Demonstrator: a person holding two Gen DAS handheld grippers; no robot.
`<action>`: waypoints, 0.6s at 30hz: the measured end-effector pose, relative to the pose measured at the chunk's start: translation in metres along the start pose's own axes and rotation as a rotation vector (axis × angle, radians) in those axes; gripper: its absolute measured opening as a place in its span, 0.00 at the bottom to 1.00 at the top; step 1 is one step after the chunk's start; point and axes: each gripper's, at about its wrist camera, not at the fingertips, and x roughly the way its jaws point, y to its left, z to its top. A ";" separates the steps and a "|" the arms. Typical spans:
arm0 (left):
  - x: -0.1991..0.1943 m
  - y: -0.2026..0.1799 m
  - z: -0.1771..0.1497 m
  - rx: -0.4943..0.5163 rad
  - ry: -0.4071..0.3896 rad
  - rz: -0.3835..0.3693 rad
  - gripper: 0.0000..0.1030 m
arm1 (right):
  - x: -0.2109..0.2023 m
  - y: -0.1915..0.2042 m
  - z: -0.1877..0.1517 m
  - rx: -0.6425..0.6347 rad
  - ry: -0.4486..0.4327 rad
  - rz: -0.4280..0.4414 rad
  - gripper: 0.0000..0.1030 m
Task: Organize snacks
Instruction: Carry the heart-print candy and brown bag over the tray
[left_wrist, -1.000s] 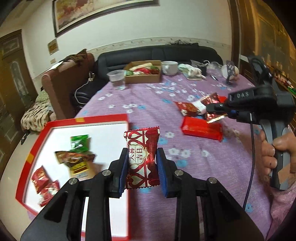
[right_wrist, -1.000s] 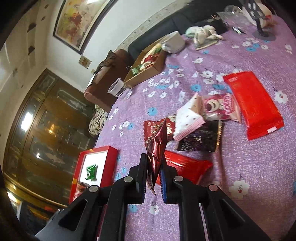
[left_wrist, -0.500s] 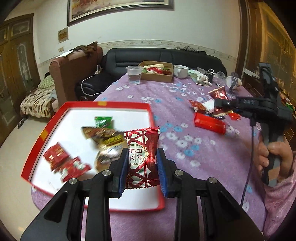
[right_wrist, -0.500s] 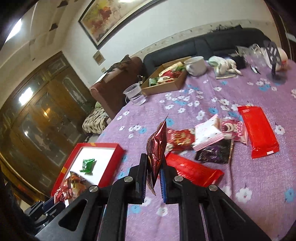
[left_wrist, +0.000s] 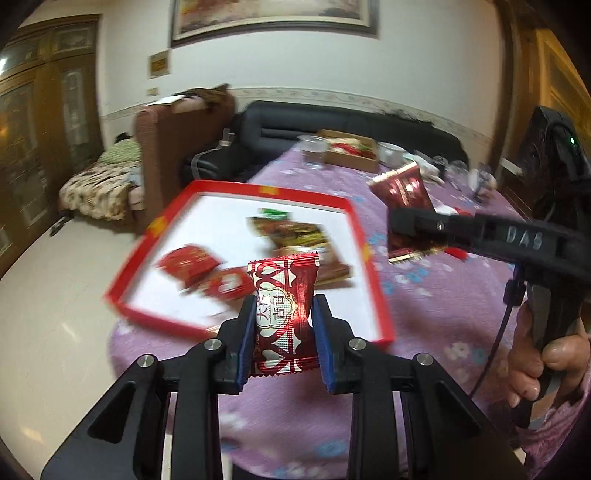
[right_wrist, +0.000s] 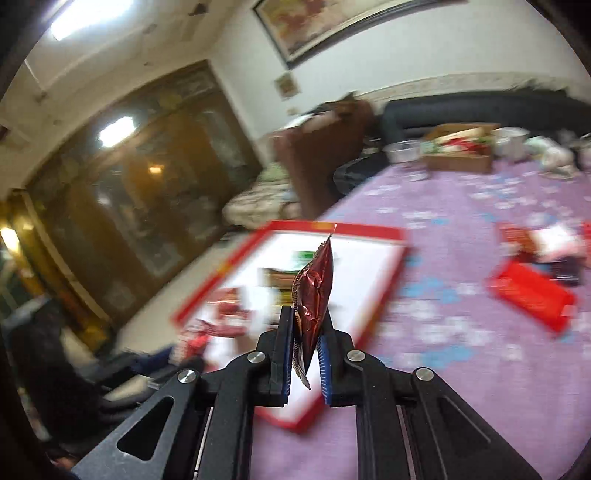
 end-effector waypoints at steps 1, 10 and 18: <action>-0.007 0.010 -0.003 -0.024 -0.005 0.019 0.26 | 0.008 0.007 0.003 0.009 0.008 0.051 0.11; -0.057 0.090 -0.015 -0.131 -0.037 0.197 0.26 | 0.086 0.078 0.036 0.041 0.091 0.318 0.11; -0.065 0.109 -0.020 -0.174 -0.047 0.261 0.26 | 0.114 0.086 0.048 0.070 0.073 0.347 0.11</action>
